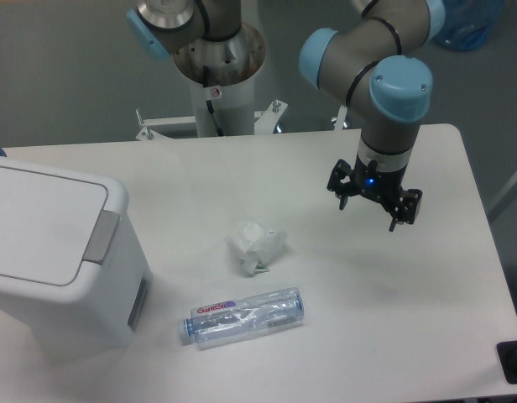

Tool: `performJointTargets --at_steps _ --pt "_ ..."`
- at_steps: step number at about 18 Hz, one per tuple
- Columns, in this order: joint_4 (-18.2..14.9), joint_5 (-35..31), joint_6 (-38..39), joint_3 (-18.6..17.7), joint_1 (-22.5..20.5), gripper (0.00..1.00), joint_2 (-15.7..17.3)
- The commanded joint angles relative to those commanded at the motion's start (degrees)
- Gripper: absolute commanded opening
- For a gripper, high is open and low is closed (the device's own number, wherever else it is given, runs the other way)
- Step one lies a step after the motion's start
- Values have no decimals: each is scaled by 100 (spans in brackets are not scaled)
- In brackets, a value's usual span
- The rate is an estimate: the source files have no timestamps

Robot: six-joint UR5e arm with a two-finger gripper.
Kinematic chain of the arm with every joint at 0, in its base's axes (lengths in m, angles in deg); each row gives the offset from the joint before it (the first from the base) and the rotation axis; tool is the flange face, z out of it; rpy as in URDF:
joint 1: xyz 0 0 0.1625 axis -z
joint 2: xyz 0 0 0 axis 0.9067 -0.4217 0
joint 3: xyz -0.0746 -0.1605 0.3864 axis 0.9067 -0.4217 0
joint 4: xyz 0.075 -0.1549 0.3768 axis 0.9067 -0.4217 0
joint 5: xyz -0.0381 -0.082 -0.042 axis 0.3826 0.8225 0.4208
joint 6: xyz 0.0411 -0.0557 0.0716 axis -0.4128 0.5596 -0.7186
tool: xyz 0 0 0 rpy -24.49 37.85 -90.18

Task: Open the trash can
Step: 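Move the open gripper across the table toward the white trash can lid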

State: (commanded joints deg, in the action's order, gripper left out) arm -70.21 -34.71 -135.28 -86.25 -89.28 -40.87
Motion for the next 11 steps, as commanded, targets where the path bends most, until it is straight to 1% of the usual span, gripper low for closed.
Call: performJointTargets --at_steps 5,9,10,11 --pt "0 96 9 17 79 100 17" --pt "35 631 122 18 70 100 9" --pt "140 737 306 9 70 100 17" --pt "289 799 673 35 88 100 18"
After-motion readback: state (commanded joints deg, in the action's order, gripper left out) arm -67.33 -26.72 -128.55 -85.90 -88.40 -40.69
